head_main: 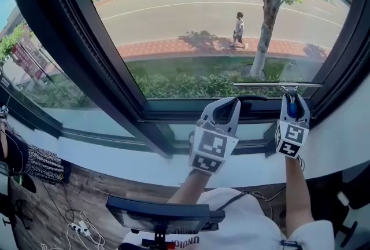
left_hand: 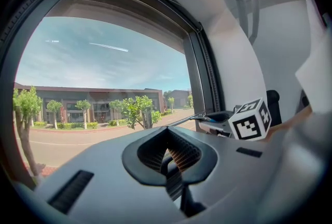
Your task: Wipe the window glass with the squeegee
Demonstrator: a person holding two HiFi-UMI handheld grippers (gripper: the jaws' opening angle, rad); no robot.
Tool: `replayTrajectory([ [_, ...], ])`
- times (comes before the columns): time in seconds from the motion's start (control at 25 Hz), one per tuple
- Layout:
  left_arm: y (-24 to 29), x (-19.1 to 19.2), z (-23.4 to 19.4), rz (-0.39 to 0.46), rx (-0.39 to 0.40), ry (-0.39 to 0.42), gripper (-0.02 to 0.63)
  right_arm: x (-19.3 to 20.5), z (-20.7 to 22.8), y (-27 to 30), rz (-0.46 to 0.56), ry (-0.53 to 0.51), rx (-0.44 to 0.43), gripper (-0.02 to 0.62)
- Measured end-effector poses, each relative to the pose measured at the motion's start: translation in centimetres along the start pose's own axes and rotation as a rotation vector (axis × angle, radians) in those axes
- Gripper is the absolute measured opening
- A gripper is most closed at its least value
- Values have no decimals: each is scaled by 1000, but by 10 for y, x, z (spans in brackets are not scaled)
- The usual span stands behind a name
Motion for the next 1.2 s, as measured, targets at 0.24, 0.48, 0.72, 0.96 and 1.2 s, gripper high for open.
replayTrajectory([
  [0.24, -8, -24, -15, 95, -42, 35, 2, -90, 8, -31, 255, 140, -17, 149],
  [0.48, -29, -65, -30, 230, -114, 107, 2, -158, 6, -69, 456, 168, -2, 149],
  [0.72, -43, -87, -39, 292, -169, 159, 2, -174, 1, -79, 500, 188, 17, 149],
  [0.96, -43, -84, -50, 272, -187, 143, 2, -178, -3, -76, 506, 209, 22, 149],
  [1.2, -39, -86, -61, 237, -219, 162, 2, -180, -8, -74, 511, 216, 27, 149],
])
Point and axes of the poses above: the fingertips, and each gripper's own axes: y forward along the fingers, z to its right, x out of its underside, the point moved 10 cm from there along -y, backward along the fingers, and after that the axes turned 7 degrees about x, right-handed, at the moved point
